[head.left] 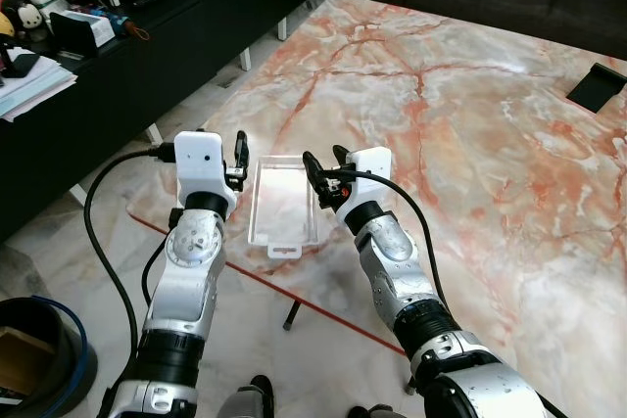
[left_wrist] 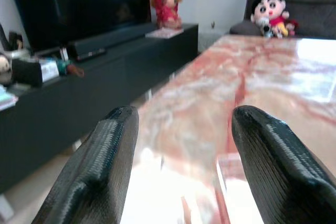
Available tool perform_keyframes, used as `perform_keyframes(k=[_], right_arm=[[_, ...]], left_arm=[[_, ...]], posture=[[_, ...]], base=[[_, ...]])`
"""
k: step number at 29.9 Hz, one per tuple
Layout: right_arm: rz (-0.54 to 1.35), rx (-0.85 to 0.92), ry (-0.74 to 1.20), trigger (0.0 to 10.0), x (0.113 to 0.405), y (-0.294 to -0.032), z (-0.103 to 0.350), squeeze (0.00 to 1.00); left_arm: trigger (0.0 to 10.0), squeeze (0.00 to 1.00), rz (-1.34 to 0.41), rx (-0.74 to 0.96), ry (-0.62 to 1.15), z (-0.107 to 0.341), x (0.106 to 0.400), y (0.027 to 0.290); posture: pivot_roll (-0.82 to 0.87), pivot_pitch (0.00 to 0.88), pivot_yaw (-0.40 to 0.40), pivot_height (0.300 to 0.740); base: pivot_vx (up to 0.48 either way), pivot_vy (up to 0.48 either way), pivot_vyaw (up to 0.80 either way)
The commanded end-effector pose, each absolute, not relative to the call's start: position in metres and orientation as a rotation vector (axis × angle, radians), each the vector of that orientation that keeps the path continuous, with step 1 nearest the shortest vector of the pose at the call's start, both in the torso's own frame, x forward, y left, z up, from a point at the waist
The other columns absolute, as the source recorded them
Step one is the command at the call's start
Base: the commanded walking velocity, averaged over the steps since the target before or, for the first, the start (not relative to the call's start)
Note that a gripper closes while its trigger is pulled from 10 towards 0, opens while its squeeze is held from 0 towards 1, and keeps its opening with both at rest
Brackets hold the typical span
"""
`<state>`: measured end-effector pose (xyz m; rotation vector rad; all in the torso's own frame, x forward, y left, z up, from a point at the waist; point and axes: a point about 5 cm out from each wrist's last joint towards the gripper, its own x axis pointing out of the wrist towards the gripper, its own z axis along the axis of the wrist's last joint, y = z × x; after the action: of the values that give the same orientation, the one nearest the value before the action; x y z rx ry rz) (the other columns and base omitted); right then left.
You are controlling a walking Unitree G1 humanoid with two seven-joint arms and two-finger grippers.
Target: Picking trash to rubbish bin
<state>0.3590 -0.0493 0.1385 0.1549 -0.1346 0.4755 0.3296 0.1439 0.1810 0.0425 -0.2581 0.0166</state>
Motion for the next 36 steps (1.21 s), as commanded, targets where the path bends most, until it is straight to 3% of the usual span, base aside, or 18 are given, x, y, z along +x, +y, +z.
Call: perform_keyframes(k=[1, 10, 19, 26, 36], right_arm=[[0.487, 0.174, -0.142, 10.0, 0.358, -0.042, 0.142, 0.0], [0.488, 0.172, -0.142, 10.0, 0.358, -0.042, 0.142, 0.0], [0.489, 0.174, -0.14, 10.0, 0.358, -0.042, 0.141, 0.0], [0.487, 0.174, -0.14, 10.0, 0.358, -0.043, 0.141, 0.0], [0.485, 0.178, -0.14, 10.0, 0.358, -0.042, 0.141, 0.0]], left_arm=[[10.0, 0.0, 0.017, 0.022, -0.22, 0.178, 0.33, 0.144], [10.0, 0.0, -0.066, 0.074, 0.066, 0.14, 0.332, 0.133], [10.0, 0.0, -0.073, 0.075, 0.139, 0.132, 0.329, 0.126], [10.0, 0.0, -0.094, 0.085, -0.023, 0.157, 0.332, 0.125], [10.0, 0.0, 0.01, 0.097, -0.21, 0.183, 0.338, 0.141]], posture=[[0.14, 0.182, -0.034, 0.74], [0.14, 0.183, -0.033, 0.74], [0.14, 0.182, -0.035, 0.74], [0.14, 0.184, -0.035, 0.74], [0.13, 0.18, -0.035, 0.74]], base=[[0.0, 0.0, 0.0], [0.0, 0.0, 0.0], [0.0, 0.0, 0.0], [0.0, 0.0, 0.0], [0.0, 0.0, 0.0]])
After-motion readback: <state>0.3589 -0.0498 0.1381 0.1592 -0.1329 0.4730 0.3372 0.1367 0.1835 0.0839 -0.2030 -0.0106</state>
